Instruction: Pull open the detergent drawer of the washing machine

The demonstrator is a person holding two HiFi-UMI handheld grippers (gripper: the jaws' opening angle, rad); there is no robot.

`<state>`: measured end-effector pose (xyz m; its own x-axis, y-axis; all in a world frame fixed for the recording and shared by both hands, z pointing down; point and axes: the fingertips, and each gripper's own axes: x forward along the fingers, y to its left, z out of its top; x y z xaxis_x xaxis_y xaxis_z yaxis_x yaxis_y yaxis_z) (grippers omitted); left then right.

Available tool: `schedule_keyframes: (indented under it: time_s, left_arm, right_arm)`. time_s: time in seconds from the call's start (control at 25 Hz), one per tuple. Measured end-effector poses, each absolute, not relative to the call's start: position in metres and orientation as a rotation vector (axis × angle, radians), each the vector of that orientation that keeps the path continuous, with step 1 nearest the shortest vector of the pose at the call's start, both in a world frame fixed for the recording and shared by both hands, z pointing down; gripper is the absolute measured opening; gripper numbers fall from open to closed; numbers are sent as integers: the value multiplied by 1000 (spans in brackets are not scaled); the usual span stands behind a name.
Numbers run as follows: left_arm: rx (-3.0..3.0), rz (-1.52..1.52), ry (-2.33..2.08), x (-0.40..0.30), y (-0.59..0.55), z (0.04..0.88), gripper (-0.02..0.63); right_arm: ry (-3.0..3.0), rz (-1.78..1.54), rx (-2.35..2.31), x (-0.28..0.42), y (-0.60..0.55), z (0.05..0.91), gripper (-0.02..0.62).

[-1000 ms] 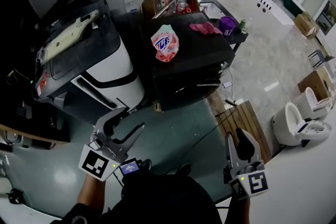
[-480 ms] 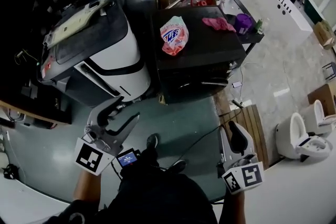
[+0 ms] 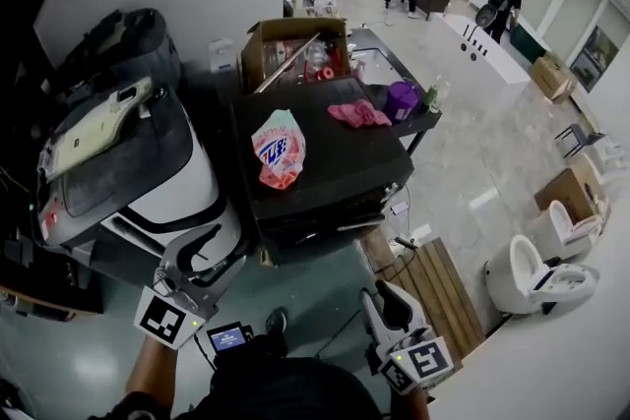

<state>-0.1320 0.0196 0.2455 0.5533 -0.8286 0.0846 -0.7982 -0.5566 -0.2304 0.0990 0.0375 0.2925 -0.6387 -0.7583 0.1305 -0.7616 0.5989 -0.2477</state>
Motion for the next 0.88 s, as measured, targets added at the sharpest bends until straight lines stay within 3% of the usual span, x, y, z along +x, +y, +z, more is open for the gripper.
schedule_keyframes:
  time_s: [0.52, 0.88]
  left_arm:
    - [-2753, -197, 1197, -161, -74, 260, 267]
    - [-2738, -220, 1291, -172, -101, 276, 267]
  right_arm:
    - [-2782, 747, 1384, 56, -43, 351, 103]
    - [-2799, 1328, 1228, 25, -111, 434, 146]
